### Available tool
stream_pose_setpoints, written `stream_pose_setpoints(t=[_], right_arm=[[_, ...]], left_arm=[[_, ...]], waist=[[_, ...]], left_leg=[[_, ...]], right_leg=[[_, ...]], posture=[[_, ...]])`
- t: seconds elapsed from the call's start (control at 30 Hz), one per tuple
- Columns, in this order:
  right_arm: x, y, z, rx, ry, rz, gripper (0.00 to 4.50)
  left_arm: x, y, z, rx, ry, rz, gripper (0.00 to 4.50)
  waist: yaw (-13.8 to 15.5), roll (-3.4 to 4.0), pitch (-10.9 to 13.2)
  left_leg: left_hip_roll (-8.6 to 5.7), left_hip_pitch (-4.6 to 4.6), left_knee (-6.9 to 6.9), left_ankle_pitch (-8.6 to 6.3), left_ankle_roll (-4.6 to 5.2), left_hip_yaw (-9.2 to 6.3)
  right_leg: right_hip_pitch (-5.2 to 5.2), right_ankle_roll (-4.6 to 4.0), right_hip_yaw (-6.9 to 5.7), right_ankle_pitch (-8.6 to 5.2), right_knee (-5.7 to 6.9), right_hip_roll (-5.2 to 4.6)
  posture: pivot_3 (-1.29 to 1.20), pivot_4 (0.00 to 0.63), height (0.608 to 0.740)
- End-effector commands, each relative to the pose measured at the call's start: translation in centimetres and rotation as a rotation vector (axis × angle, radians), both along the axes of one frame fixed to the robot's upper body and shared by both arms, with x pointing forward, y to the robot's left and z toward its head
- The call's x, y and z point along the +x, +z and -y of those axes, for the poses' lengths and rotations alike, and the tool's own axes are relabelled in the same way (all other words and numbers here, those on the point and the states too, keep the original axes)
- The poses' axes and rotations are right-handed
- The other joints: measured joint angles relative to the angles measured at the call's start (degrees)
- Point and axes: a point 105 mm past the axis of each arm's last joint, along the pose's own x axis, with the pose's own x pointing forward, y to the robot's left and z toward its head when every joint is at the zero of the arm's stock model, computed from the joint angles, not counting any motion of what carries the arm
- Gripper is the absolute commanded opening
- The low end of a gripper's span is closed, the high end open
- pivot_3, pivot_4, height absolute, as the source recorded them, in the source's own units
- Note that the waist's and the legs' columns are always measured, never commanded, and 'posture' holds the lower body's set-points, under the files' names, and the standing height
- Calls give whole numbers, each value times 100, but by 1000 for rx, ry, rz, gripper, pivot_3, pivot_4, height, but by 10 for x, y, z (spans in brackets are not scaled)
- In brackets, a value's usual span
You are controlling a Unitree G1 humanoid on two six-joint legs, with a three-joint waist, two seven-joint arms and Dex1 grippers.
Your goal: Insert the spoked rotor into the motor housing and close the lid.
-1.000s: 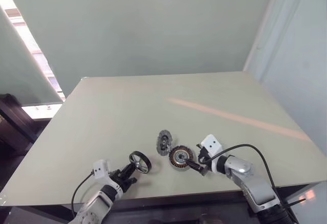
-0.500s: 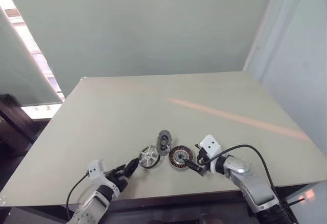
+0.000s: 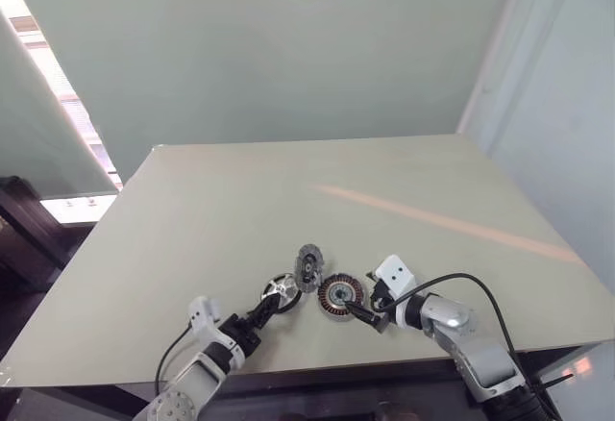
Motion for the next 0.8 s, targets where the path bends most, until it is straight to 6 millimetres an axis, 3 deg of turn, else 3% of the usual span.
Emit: stream_pose_setpoints(t=[0.03,0.23,0.67,0.8], right_arm=[[2,17,-1,12,5,65,4500],[3,19,0,7,6,70,4500],[0,17,1,8,-3,64,4500],[0,17,0,10,-4,61,4500]], left_arm=[[12,9,5,-49,4,38,4475],[24,7,14,-105,16,39,4475],[19,2,20,-123,-7,18,4475],[18,0,16,-130,17,10,3184]], waist=[[2,0,0],[1,-3,-1],[1,-3,-1],[-1,-5,-1]], left_leg=[[0,0,0,0,0,0],[-2,0,1,0,0,0],[-2,0,-1,0,0,0],[-2,-1,0,0,0,0]], right_leg=[[0,0,0,0,0,0],[2,4,0,2,-1,0],[2,8,0,5,-3,0],[1,8,1,5,-3,0]], posture=[[0,0,740],[0,0,740],[0,0,740],[0,0,740]])
